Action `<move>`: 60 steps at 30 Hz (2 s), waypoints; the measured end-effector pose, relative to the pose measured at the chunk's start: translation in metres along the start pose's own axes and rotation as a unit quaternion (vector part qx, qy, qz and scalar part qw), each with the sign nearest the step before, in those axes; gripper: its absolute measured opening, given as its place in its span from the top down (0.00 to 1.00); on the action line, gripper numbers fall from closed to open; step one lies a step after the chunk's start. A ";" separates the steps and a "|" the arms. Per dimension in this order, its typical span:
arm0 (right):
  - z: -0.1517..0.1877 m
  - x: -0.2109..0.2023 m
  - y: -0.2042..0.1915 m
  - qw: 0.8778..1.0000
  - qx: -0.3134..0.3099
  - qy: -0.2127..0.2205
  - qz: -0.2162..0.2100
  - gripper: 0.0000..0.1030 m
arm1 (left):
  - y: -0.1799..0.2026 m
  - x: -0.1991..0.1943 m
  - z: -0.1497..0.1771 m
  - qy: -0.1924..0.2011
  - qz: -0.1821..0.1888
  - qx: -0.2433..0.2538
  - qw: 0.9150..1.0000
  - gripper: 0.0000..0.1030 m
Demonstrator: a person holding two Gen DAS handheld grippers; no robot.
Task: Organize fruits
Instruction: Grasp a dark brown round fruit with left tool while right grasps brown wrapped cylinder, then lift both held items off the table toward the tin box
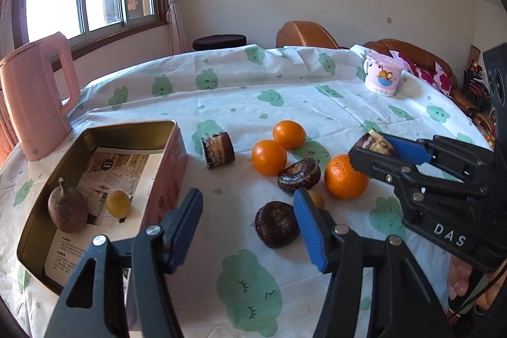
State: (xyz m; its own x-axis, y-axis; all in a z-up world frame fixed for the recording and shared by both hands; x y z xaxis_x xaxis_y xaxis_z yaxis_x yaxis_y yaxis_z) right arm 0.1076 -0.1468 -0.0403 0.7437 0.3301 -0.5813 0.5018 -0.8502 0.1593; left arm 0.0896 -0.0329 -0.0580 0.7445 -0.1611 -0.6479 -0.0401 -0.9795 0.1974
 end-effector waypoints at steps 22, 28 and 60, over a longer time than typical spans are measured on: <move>-0.008 0.010 0.001 1.000 -0.005 0.013 -0.006 0.66 | 0.009 0.012 -0.001 -0.021 0.009 0.008 1.000 0.63; -0.007 0.013 0.005 1.000 0.007 0.012 -0.024 0.66 | 0.006 0.010 -0.009 0.011 0.000 -0.014 1.000 0.63; -0.008 -0.013 -0.003 0.997 -0.012 0.075 -0.010 0.66 | -0.004 -0.019 -0.009 0.099 -0.019 -0.039 0.994 0.63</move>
State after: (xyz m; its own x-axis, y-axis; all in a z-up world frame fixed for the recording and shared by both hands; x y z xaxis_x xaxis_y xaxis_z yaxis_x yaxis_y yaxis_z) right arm 0.1000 -0.1456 -0.0271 0.7901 0.4068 -0.4585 0.5270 -0.8328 0.1692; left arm 0.0817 -0.0250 -0.0398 0.8617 -0.0904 -0.4993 0.0358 -0.9707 0.2375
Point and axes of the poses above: each gripper's, at about its wrist camera, not at the fingertips, and x roughly the way its jaws point, y to its right, z to its underside, the point moved 1 cm from there along x, roughly the way its jaws point, and after that the axes turned 15 degrees about -x, right-handed, at the moved point
